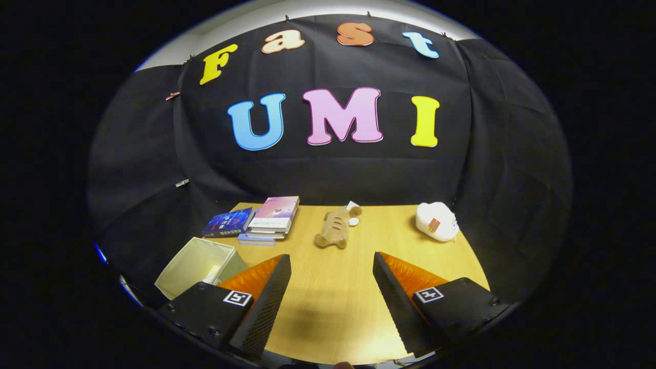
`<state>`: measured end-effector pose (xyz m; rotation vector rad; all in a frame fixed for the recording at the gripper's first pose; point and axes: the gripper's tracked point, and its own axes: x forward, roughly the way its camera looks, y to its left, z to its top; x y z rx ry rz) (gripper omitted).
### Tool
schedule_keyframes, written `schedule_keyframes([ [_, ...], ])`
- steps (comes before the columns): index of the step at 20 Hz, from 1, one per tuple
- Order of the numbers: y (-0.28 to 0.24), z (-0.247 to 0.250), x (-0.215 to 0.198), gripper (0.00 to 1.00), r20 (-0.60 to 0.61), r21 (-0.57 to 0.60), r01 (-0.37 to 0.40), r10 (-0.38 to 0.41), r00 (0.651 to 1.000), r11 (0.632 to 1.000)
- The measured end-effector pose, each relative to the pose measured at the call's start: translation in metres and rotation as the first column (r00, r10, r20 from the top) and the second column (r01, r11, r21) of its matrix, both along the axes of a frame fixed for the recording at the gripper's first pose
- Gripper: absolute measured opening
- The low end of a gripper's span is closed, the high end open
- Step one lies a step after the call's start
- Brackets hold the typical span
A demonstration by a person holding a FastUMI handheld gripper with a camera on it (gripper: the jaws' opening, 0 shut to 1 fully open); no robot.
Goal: Open the storage box then place both shoes into the box .Put the left shoe in first, then the right shoe, with the right side of both shoes facing outward in a uniform manner.
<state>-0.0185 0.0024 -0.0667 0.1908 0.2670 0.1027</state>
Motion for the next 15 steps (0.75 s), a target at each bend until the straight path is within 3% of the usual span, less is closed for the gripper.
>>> schedule_keyframes([
  [9, -0.027, 0.039, -0.012, 0.99, 0.147, -0.089, 0.153, -0.138, 0.979, 0.984],
  [15, -0.022, 0.061, -0.010, 0.96, 0.202, -0.109, 0.104, -0.080, 0.976, 0.989],
])
